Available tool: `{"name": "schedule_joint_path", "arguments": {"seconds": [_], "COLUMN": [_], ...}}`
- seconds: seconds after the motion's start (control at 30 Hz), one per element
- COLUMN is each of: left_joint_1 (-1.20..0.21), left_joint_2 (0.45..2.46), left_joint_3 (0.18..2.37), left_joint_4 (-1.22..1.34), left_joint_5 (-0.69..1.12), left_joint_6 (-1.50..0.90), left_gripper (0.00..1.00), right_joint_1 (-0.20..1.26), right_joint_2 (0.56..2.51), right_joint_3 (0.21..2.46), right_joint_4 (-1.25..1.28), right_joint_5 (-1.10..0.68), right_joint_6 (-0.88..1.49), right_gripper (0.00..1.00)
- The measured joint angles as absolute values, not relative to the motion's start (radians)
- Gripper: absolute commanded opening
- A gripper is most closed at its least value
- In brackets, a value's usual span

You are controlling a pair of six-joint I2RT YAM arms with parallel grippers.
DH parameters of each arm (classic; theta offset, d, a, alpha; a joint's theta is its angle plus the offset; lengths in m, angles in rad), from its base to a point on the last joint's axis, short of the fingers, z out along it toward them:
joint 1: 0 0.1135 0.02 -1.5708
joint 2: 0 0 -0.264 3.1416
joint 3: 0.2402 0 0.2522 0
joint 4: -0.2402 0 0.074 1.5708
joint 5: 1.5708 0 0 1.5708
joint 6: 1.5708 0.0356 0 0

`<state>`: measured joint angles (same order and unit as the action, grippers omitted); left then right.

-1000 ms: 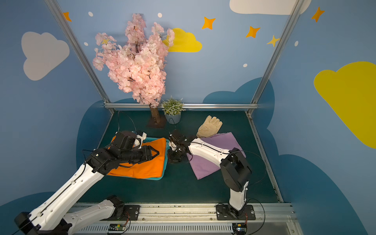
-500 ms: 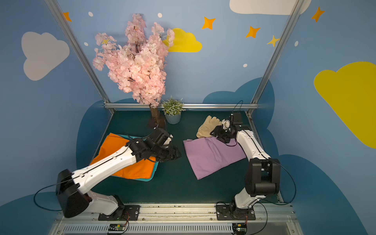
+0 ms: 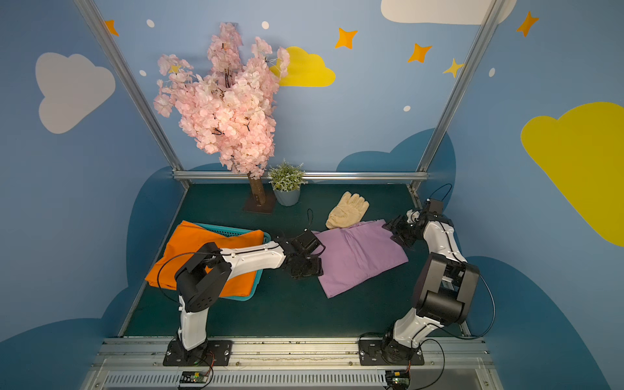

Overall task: Put the folded long pants in the basket
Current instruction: Pick up the long pant at the center of the board.

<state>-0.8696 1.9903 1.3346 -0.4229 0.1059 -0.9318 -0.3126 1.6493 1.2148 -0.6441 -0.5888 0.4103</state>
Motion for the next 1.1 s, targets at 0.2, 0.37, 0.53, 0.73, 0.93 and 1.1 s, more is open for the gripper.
{"name": "schedule_joint_path", "arguments": {"seconds": [0.2,0.37,0.53,0.73,0.93,1.1], "left_joint_1": [-0.851,-0.83,-0.799,-0.787,-0.715,-0.667], "left_joint_2": [2.009,2.023,2.042,2.017,1.924,1.936], "left_joint_3": [1.334,1.33,1.332,1.322,1.248,1.29], "left_joint_4": [-0.332,-0.287,-0.277,-0.36,-0.522,-0.64], "left_joint_5": [0.135,0.158,0.186,0.125,0.018,-0.044], "left_joint_6": [-0.946,-0.948,-0.909,-0.84,-0.799,-0.765], "left_gripper": [0.59,0.48,0.11,0.02,0.02,0.02], "right_joint_1": [-0.348,-0.35,-0.35,-0.351,-0.351,-0.335], "right_joint_2": [1.693,1.728,1.737,1.739,1.775,1.838], "right_joint_3": [1.213,1.213,1.212,1.211,1.211,1.212], "right_joint_4": [-0.639,-0.64,-0.639,-0.64,-0.656,-0.674], "right_joint_5": [-0.632,-0.655,-0.667,-0.651,-0.586,-0.566], "right_joint_6": [0.412,0.415,0.414,0.411,0.402,0.381], "right_gripper": [0.63,0.62,0.62,0.63,0.65,0.64]}}
